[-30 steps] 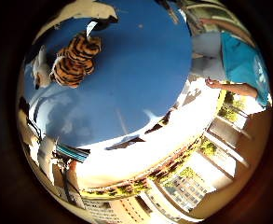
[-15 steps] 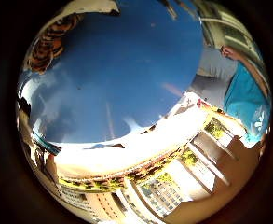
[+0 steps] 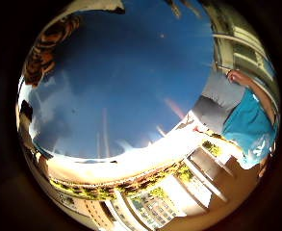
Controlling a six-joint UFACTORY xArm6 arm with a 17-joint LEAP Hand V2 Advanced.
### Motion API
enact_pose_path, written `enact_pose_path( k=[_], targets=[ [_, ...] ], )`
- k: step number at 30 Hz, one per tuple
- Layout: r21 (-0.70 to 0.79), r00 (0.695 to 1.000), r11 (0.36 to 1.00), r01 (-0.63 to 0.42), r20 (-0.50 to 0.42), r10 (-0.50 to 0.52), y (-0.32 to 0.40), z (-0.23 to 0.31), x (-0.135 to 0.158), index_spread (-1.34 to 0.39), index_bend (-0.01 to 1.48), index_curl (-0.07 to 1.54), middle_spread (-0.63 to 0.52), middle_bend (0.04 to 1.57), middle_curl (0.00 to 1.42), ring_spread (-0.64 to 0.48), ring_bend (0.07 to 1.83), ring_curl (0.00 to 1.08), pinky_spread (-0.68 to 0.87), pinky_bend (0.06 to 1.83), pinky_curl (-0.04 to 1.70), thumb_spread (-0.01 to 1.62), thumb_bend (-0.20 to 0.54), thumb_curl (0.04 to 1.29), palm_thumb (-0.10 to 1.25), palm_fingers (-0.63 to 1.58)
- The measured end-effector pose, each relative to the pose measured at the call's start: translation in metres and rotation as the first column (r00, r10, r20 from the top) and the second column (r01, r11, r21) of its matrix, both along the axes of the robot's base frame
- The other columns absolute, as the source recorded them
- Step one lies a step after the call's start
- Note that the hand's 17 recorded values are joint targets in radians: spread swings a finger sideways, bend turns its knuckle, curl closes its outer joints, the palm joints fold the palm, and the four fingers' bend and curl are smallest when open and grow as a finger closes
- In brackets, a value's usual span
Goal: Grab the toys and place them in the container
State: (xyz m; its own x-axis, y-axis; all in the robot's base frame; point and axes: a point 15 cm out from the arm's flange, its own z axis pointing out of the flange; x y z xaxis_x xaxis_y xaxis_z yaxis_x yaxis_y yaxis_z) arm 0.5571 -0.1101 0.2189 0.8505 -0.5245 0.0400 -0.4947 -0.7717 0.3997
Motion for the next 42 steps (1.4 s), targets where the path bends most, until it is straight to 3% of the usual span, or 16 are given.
enact_pose_path(
  k=[6,14,21,26,28,30,34,38,42],
  targets=[
    [0.004,0.999,1.0,-0.031,-0.011,0.031,0.01,0.0,-0.003,-0.42,0.19,0.32,-0.02,0.14,0.26,0.22,0.26,0.32,0.35,0.41,0.26,0.99,-0.028,0.55,0.93,-0.01],
    [0.0,0.992,0.997,-0.074,-0.106,0.074,0.039,-0.044,-0.026,-0.42,0.2,0.32,-0.02,0.15,0.26,0.22,0.25,0.32,0.35,0.4,0.26,0.99,-0.025,0.56,0.95,-0.01],
    [-0.057,0.987,0.992,-0.11,-0.122,0.103,0.056,-0.08,-0.032,-0.38,0.24,0.34,-0.03,0.17,0.27,0.22,0.22,0.31,0.35,0.34,0.25,0.99,-0.028,0.56,0.95,0.06],
    [-0.092,0.987,0.99,-0.108,-0.127,0.096,0.048,-0.09,-0.032,-0.31,0.28,0.34,-0.08,0.26,0.31,0.19,0.31,0.32,0.33,0.32,0.22,0.98,-0.031,0.56,0.94,0.51],
    [-0.091,0.988,0.99,-0.103,-0.121,0.092,0.044,-0.088,-0.031,-0.34,0.18,0.33,-0.11,0.43,0.38,0.15,0.58,0.39,0.31,0.37,0.22,0.98,-0.032,0.56,0.93,0.91],
    [-0.091,0.989,0.991,-0.095,-0.118,0.084,0.04,-0.085,-0.031,-0.38,0.12,0.32,-0.13,0.55,0.44,0.13,0.76,0.47,0.3,0.37,0.22,0.98,-0.031,0.56,0.93,1.02],
    [-0.083,0.991,0.994,-0.075,-0.114,0.065,0.028,-0.082,-0.032,-0.5,0.16,0.29,-0.19,0.8,0.6,0.05,1.09,0.66,0.31,0.54,0.3,0.98,-0.03,0.56,0.92,1.02],
    [-0.055,0.997,0.998,-0.011,-0.074,0.007,0.006,-0.06,-0.036,-0.63,0.21,0.29,-0.23,0.94,0.71,-0.02,1.17,0.74,0.31,0.85,0.41,0.98,-0.024,0.57,0.93,1.06],
    [0.064,0.996,0.996,0.056,-0.066,-0.052,0.013,-0.053,-0.051,-0.77,0.3,0.32,-0.25,1.03,0.82,-0.07,1.22,0.8,0.28,1.16,0.57,0.99,-0.002,0.6,0.99,1.06]
  ],
)
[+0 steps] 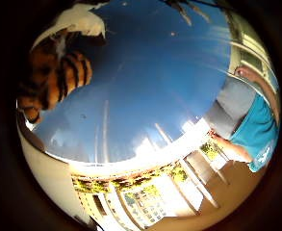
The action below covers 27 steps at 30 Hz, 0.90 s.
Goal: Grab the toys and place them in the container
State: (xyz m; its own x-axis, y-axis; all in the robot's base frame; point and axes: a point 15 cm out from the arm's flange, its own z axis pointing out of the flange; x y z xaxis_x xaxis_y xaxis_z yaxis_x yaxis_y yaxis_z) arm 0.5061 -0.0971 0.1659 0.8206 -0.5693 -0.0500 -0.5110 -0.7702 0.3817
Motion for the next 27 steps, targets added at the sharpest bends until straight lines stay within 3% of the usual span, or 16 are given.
enact_pose_path(
  k=[6,15,22,27],
  targets=[
    [0.059,0.999,0.997,0.045,0.014,-0.046,-0.002,0.038,-0.019,-0.94,0.42,0.41,-0.27,1.12,0.95,-0.12,1.29,0.87,0.22,1.39,0.74,1.03,-0.01,0.66,1.02,0.98],
    [0.119,0.993,0.986,0.118,-0.003,-0.119,0.011,0.103,-0.06,-1.12,0.52,0.59,-0.27,1.2,1.06,-0.15,1.39,0.92,0.16,1.52,0.86,1.07,-0.012,0.73,1.02,0.87],
    [0.274,0.984,0.949,0.155,0.038,-0.171,0.077,0.16,-0.078,-1.21,0.53,0.76,-0.27,1.25,1.1,-0.15,1.46,0.94,0.14,1.57,0.9,1.08,-0.013,0.77,1.01,0.8],
    [0.417,0.951,0.88,0.228,0.099,-0.293,0.153,0.212,-0.073,-1.25,0.52,0.87,-0.26,1.27,1.12,-0.15,1.49,0.94,0.13,1.6,0.92,1.09,-0.014,0.79,1.0,0.77]
  ],
)
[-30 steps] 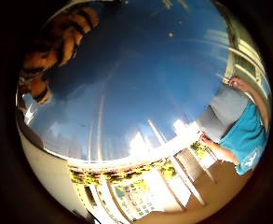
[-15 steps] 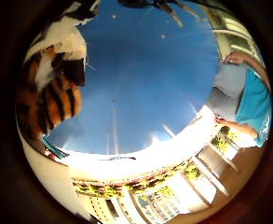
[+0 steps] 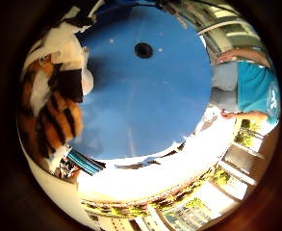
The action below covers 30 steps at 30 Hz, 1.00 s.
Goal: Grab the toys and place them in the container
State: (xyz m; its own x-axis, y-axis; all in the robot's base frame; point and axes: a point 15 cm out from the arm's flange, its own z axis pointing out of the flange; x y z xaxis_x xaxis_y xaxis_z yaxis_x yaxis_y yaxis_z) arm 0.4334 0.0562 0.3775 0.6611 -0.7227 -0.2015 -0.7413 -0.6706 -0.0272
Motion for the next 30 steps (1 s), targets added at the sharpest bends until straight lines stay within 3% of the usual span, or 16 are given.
enact_pose_path(
  k=[7,10,22,30],
  targets=[
    [0.115,0.997,0.992,0.053,0.058,-0.06,0.118,0.049,0.003,-1.29,0.5,1.03,-0.26,1.31,1.13,-0.15,1.53,0.93,0.12,1.62,0.94,1.09,-0.013,0.81,0.99,0.73],
    [0.148,0.99,0.985,0.092,0.097,-0.107,0.161,0.05,0.022,-1.31,0.48,1.1,-0.25,1.32,1.13,-0.15,1.54,0.93,0.11,1.63,0.95,1.09,-0.013,0.82,0.98,0.72],
    [0.206,0.955,0.949,0.238,0.127,-0.267,0.296,-0.058,0.097,-1.32,0.46,1.29,-0.24,1.35,1.13,-0.15,1.58,0.91,0.1,1.63,0.97,1.08,-0.02,0.84,0.92,0.69],
    [0.242,0.907,0.904,0.353,0.147,-0.394,0.308,-0.109,0.139,-1.3,0.53,1.36,-0.22,1.32,1.08,-0.11,1.56,0.86,0.1,1.51,0.97,1.09,-0.03,0.8,0.84,0.71]
  ],
)
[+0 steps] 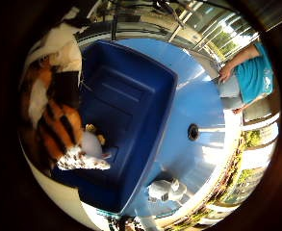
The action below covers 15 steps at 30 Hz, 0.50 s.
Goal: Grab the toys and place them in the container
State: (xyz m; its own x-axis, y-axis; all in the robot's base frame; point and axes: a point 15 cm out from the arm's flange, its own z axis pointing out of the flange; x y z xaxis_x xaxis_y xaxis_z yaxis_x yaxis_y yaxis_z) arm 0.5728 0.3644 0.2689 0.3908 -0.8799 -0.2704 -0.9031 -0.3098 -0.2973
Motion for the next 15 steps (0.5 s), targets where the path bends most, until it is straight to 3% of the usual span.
enact_pose_path(
  k=[8,12,15],
  targets=[
    [0.001,0.999,0.999,0.052,-0.009,-0.052,-0.01,-0.018,0.013,-1.22,0.5,1.34,-0.16,1.19,0.98,-0.03,1.47,0.78,0.14,1.33,0.98,1.1,-0.03,0.76,0.79,0.63],
    [-0.001,0.998,0.998,0.067,-0.011,-0.067,-0.017,-0.023,0.019,-1.1,0.31,1.28,-0.11,0.84,0.84,0.07,1.3,0.71,0.22,1.31,0.95,1.1,-0.029,0.74,0.76,0.2],
    [-0.006,0.997,0.997,0.072,-0.01,-0.072,-0.028,-0.028,0.026,-1.01,0.28,1.21,-0.06,0.62,0.71,0.16,1.08,0.62,0.3,1.14,0.88,1.09,-0.029,0.72,0.75,-0.09]
  ],
)
